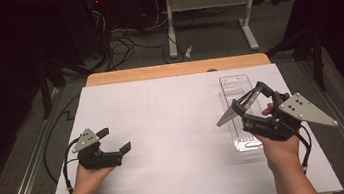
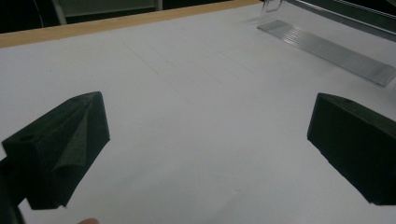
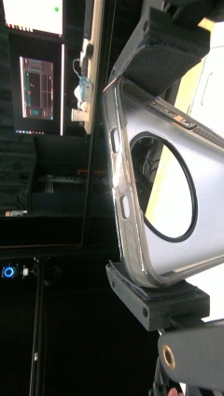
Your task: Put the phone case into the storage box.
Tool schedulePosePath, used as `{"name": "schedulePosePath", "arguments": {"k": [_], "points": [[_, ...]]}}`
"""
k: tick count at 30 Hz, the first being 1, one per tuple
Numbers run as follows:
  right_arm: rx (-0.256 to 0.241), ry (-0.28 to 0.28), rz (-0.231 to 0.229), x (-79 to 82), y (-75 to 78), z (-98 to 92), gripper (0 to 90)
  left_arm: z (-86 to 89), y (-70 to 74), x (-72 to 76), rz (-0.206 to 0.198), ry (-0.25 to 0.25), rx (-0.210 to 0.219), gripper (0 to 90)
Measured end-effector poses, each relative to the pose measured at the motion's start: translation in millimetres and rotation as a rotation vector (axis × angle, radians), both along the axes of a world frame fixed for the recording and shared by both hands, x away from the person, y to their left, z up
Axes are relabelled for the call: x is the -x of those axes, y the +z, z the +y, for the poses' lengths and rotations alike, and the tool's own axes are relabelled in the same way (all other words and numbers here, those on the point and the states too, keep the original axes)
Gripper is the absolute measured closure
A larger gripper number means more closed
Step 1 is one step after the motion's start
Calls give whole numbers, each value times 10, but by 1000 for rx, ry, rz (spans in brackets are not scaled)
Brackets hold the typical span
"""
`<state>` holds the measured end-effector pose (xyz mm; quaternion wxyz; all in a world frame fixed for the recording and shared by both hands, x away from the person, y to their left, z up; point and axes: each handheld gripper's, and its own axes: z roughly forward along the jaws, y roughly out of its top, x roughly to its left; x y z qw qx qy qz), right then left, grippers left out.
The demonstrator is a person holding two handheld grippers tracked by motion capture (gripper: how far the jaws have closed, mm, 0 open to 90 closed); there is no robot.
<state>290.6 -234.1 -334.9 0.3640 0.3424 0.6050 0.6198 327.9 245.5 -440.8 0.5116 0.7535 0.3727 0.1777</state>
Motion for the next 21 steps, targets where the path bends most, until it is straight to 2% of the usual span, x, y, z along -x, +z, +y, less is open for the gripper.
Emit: {"name": "schedulePosePath", "arguments": {"k": [21], "points": [[-7,-112,-2,-31,-14,-234,151,-19,-11,-3,1,-13,-20,5]]}}
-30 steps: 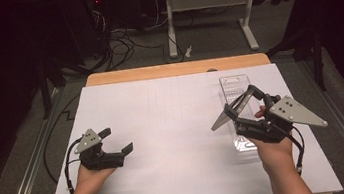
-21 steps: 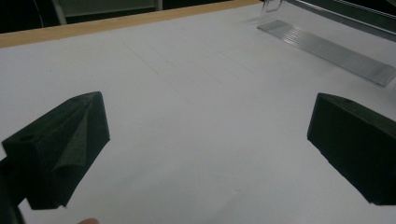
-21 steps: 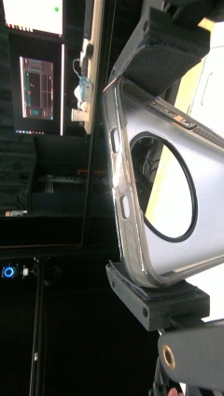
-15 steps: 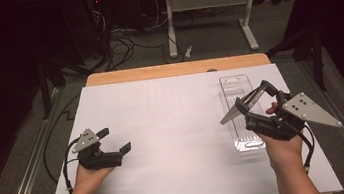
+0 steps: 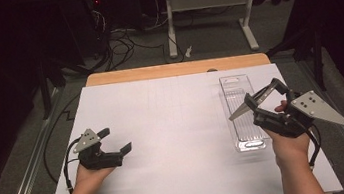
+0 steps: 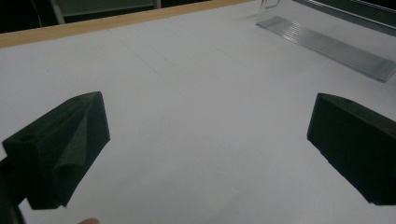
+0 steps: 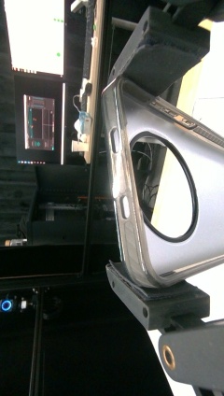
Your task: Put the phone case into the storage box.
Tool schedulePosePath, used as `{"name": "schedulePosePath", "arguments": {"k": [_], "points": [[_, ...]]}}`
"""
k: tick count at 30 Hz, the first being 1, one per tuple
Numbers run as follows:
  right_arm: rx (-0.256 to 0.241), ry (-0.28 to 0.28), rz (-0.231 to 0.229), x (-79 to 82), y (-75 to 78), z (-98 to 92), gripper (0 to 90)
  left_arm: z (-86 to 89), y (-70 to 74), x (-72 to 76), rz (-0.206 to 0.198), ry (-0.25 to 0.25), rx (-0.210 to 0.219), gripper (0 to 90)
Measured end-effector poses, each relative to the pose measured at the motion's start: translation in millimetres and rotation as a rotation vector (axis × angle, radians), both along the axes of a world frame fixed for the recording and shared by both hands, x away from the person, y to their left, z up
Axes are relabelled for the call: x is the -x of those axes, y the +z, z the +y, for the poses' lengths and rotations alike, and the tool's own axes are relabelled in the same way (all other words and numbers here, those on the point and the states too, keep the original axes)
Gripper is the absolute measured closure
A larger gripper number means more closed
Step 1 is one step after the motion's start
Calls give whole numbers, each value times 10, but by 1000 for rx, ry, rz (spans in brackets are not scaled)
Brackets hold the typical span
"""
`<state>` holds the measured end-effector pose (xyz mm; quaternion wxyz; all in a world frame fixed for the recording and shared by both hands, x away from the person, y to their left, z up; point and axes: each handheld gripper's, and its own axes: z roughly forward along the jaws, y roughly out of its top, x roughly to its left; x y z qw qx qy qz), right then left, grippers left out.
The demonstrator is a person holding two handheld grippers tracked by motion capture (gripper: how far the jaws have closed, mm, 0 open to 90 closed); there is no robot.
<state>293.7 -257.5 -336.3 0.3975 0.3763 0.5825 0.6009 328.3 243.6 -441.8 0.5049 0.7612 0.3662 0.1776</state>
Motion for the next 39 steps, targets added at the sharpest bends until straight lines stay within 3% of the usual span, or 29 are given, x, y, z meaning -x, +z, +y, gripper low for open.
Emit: {"name": "schedulePosePath", "arguments": {"k": [9,25,39], "points": [[-15,-37,3,-9,-16,-119,151,-13,6,16,4,-7,0,4],[12,-106,15,-43,-81,-228,151,-27,12,20,-2,-18,-7,4],[23,-119,25,-53,-97,-173,151,-56,-1,18,2,-37,-13,2]]}}
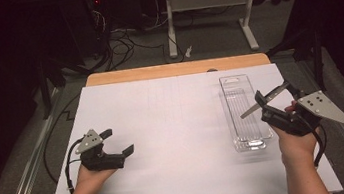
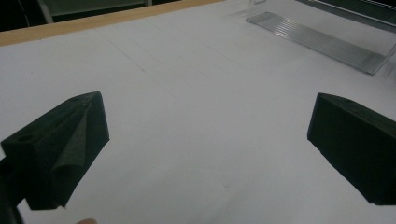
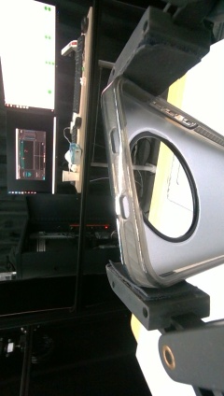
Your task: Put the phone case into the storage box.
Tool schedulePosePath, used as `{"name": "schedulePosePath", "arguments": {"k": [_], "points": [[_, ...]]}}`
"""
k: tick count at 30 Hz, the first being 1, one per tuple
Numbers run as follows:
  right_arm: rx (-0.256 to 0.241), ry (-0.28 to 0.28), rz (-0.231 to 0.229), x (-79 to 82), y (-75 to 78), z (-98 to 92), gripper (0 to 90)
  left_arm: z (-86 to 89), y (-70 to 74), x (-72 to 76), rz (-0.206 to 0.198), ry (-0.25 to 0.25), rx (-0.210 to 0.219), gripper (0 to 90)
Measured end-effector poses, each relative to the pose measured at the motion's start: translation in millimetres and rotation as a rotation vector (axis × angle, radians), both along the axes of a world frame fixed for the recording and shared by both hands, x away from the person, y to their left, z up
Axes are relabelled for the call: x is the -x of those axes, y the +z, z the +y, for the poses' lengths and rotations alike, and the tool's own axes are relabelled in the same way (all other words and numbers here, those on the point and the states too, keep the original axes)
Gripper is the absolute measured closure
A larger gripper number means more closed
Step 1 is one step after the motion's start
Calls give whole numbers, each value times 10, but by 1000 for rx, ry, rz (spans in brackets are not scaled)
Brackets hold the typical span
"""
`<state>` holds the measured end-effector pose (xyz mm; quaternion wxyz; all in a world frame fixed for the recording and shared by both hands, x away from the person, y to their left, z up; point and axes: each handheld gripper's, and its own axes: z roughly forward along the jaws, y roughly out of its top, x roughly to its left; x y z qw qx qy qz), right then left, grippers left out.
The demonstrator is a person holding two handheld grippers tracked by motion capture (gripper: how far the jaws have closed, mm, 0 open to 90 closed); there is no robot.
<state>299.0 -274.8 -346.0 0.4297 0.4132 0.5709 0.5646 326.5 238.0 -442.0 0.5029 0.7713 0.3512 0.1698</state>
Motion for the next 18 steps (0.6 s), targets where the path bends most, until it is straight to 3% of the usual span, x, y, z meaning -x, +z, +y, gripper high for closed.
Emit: {"name": "schedulePosePath", "arguments": {"k": [7,18], "points": [[22,-5,-3,-24,26,108,151,-1,4,5,-4,2,13,2],[38,-39,-14,-196,166,261,151,21,3,6,-10,0,20,2]]}}
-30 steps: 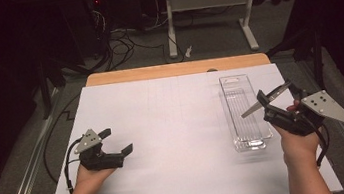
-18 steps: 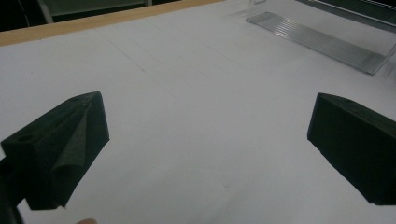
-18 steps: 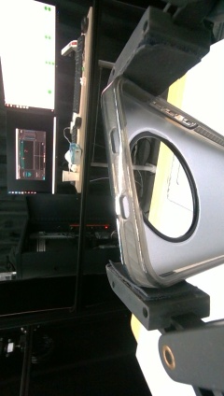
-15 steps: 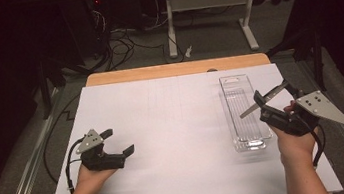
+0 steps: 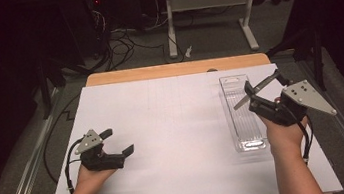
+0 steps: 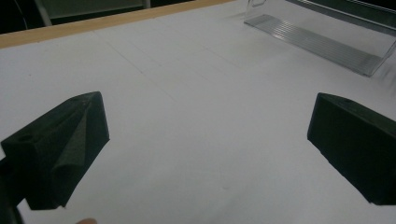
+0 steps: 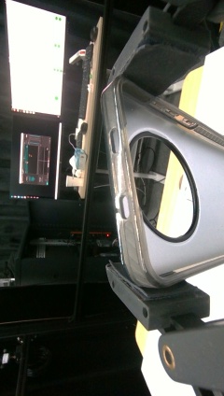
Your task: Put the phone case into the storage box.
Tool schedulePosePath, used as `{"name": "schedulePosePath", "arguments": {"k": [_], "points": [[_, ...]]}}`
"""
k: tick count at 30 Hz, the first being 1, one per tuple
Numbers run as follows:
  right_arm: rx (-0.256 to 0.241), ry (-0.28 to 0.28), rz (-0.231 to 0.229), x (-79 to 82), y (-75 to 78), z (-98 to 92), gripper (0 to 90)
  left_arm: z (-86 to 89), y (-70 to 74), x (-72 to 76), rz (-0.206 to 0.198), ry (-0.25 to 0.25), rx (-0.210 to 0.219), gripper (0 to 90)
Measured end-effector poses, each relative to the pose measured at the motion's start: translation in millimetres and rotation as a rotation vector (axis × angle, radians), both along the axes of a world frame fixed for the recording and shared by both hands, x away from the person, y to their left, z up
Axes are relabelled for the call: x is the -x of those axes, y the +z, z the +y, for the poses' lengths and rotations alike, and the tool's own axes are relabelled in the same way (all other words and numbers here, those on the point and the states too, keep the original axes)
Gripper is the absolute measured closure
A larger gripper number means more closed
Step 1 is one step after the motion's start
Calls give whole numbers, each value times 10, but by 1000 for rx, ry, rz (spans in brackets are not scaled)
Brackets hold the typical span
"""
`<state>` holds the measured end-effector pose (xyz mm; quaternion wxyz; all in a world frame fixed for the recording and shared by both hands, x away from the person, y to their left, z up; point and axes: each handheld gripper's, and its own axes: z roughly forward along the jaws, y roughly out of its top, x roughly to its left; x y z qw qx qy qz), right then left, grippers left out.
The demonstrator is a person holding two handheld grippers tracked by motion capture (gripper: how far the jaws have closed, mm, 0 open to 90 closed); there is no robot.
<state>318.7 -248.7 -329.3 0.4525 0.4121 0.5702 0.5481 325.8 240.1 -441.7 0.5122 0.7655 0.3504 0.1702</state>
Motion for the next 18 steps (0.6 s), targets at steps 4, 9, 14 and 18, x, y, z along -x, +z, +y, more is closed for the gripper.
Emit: {"name": "schedulePosePath", "arguments": {"k": [4,9,14,18], "points": [[-2,-9,5,-76,24,23,151,1,13,22,-6,3,7,2],[1,-23,5,-159,50,56,151,-27,13,33,-18,-5,-16,2],[10,-32,5,-236,80,91,150,-31,15,37,-21,-10,-22,2],[13,-41,8,-308,107,118,150,-53,16,43,-24,-15,-25,2]]}}
